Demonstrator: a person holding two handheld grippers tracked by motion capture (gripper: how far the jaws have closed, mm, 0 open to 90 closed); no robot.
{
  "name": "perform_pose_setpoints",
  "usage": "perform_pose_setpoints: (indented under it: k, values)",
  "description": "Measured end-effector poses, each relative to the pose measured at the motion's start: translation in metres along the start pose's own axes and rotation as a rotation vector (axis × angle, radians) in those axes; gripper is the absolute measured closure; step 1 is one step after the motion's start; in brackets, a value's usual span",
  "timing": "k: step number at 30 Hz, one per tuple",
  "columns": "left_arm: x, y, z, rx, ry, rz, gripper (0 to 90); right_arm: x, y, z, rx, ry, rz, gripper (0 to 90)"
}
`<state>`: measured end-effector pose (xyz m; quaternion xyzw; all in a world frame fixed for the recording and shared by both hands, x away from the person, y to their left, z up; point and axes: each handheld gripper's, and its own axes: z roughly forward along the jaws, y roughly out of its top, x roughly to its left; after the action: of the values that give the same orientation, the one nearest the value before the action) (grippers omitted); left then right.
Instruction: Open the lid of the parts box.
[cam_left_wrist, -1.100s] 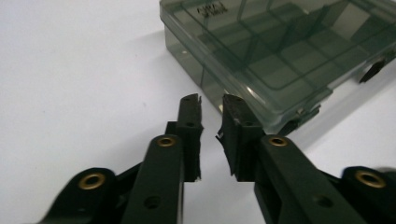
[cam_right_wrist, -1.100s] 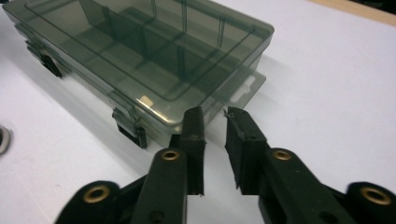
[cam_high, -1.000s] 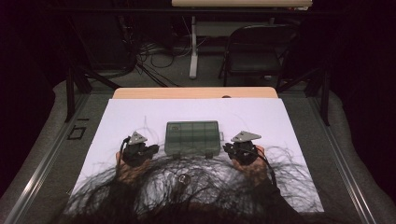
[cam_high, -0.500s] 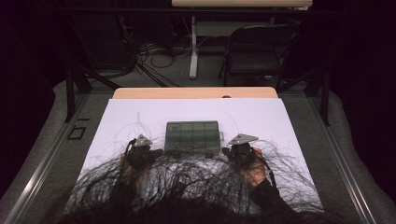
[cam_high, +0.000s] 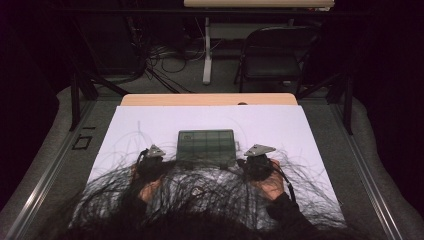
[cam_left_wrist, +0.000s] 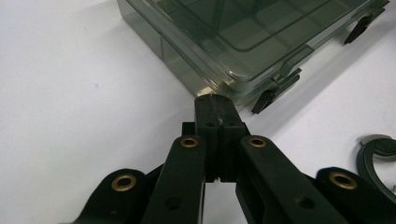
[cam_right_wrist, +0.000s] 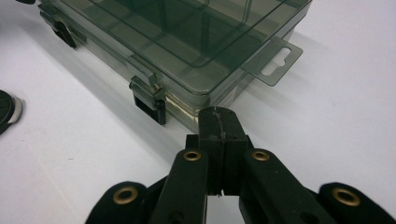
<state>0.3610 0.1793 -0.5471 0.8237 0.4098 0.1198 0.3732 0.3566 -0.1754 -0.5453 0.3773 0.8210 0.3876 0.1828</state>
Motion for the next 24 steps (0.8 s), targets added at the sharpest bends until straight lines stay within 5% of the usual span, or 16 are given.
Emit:
perform_pose_setpoints:
  k: [24]
  values:
    - [-0.0044, 0.0020, -0.0034, -0.008, 0.005, 0.013, 90.0, 0.0021, -0.0007, 0.0020, 0.004, 0.001, -0.012, 90.0]
